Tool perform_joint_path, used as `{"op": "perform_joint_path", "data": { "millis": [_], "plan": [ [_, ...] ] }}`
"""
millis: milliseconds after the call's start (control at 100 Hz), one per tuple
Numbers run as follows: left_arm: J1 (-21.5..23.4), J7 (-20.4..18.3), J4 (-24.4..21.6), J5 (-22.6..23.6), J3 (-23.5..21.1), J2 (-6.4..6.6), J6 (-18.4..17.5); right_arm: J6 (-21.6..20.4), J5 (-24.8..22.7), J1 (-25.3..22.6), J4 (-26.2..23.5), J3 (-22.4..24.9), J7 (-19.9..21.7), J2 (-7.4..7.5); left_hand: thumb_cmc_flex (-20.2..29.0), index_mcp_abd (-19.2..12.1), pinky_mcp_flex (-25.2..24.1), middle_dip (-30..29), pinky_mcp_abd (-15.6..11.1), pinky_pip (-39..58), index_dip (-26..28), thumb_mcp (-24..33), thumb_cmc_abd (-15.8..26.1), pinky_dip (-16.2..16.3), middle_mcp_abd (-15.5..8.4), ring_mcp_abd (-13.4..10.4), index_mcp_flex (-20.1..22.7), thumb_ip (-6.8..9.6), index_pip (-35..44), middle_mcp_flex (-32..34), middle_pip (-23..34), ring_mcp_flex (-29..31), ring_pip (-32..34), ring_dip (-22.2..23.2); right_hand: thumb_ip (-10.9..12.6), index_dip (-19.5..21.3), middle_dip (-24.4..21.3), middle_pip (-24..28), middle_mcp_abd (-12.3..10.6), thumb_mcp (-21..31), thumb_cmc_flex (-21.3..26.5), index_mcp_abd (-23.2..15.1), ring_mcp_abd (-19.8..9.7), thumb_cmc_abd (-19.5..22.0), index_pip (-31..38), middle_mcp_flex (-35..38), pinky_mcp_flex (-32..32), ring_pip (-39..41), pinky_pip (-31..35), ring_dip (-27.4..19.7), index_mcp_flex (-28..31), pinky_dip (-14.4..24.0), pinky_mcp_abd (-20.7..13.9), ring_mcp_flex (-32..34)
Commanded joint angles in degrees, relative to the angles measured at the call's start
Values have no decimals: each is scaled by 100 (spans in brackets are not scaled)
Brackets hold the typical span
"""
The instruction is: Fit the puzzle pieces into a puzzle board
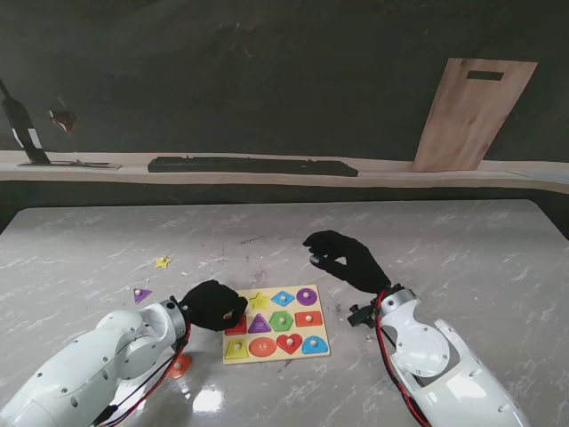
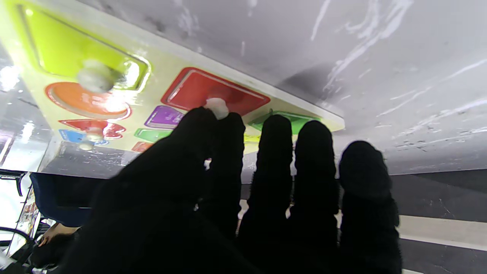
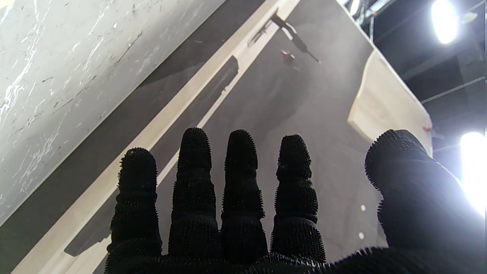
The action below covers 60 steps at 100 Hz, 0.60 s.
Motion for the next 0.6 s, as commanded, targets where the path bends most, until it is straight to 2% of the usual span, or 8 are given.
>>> {"op": "perform_joint_path", "data": {
  "millis": [0, 260, 390, 500, 590],
  "plan": [
    [-3, -59, -13, 8, 10, 25, 12, -17, -17, -37, -5, -6, -16, -25, 126, 2, -45, 117, -192, 97, 55, 232, -327, -112, -19, -191, -238, -149, 0, -130, -56, -97, -6, -74, 131, 55, 25, -9, -15, -124, 40, -169, 34, 154, -130, 148, -39, 86, 112, 31, 175, 52, 50, 110],
    [-15, -185, -40, 46, 47, 51, 3, -22, -3, -41, -8, -2, -15, -26, 27, 14, -59, 95, -175, 87, 60, 253, -500, -113, -16, -180, -248, -178, -31, -157, -38, -97, -19, -79, 131, 55, 25, -9, -17, -124, 39, -167, 31, 154, -131, 150, -43, 87, 111, 32, 176, 51, 54, 111],
    [-34, -246, -37, 63, 83, 63, 21, -21, 4, -41, -7, -1, -9, -25, -13, 96, 42, -119, -126, 136, -50, 437, -592, -106, 54, -115, -141, -206, -179, -6, -170, 42, -31, -103, 130, 56, 25, -8, -15, -127, 35, -172, 32, 158, -129, 154, -40, 87, 112, 32, 180, 50, 55, 110],
    [-41, -321, -30, 38, 113, 66, 87, -17, 12, -40, -7, -3, -7, -26, 134, 73, 103, -166, -111, 165, -101, 568, -565, -125, 25, -140, -18, -198, -162, 173, -189, 123, -18, -120, 131, 56, 25, -9, -18, -127, 38, -178, 30, 157, -129, 156, -41, 85, 112, 31, 178, 50, 55, 108],
    [-53, -329, -17, 50, 135, 71, 114, -12, 24, -38, -7, -7, 8, -24, 184, 37, 75, -21, -139, 158, -63, 571, -562, -156, -13, -177, -122, -202, -56, 146, -225, 68, -19, -126, 132, 58, 25, -10, -16, -125, 42, -171, 37, 158, -125, 150, -41, 88, 112, 32, 179, 50, 55, 113]
  ]
}}
